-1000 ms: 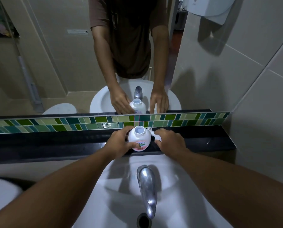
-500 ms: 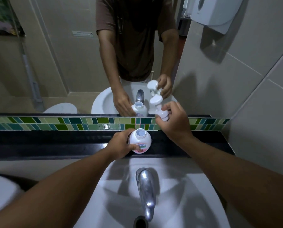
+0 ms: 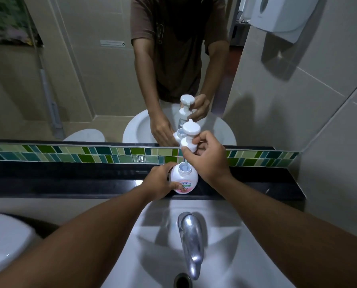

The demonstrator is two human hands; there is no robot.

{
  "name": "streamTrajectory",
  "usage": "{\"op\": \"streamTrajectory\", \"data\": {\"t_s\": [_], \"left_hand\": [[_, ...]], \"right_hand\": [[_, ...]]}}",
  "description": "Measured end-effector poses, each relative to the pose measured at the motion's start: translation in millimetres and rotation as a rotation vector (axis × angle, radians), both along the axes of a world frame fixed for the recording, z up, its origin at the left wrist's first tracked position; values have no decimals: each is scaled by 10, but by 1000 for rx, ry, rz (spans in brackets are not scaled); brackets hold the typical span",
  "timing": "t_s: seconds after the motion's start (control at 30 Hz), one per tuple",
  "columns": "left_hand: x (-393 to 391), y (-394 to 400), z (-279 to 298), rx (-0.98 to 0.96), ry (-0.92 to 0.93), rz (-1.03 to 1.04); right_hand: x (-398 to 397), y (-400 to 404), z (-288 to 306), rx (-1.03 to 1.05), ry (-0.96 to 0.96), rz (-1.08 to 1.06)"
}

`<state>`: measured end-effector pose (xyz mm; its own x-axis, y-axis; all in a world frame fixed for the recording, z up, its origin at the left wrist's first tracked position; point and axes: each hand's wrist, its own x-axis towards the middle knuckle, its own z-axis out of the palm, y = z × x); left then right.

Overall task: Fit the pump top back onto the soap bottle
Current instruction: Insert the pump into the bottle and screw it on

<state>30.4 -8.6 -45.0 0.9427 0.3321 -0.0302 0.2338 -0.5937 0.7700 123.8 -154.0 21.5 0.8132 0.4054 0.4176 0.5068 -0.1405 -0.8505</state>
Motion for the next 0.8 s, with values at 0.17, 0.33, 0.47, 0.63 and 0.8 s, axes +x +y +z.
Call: {"op": "streamTrajectory", "data": {"t_s": [0.17, 0.33, 0.47, 0.63, 0.8], "left_hand": [[-11, 2, -8, -3, -10, 4], [-9, -3, -17, 12, -21, -3], [-24, 4, -33, 18, -34, -7], [-20, 8, -43, 22, -46, -2], [-28, 3, -54, 17, -52, 1]], "right_hand": [[-32, -22, -286, -50, 43, -4], [-109, -65, -504, -61, 93, 39], [-149, -93, -562, -120, 33, 27], [-128, -23, -647, -186, 15, -15], [-180, 130, -660, -180, 84, -116]]}}
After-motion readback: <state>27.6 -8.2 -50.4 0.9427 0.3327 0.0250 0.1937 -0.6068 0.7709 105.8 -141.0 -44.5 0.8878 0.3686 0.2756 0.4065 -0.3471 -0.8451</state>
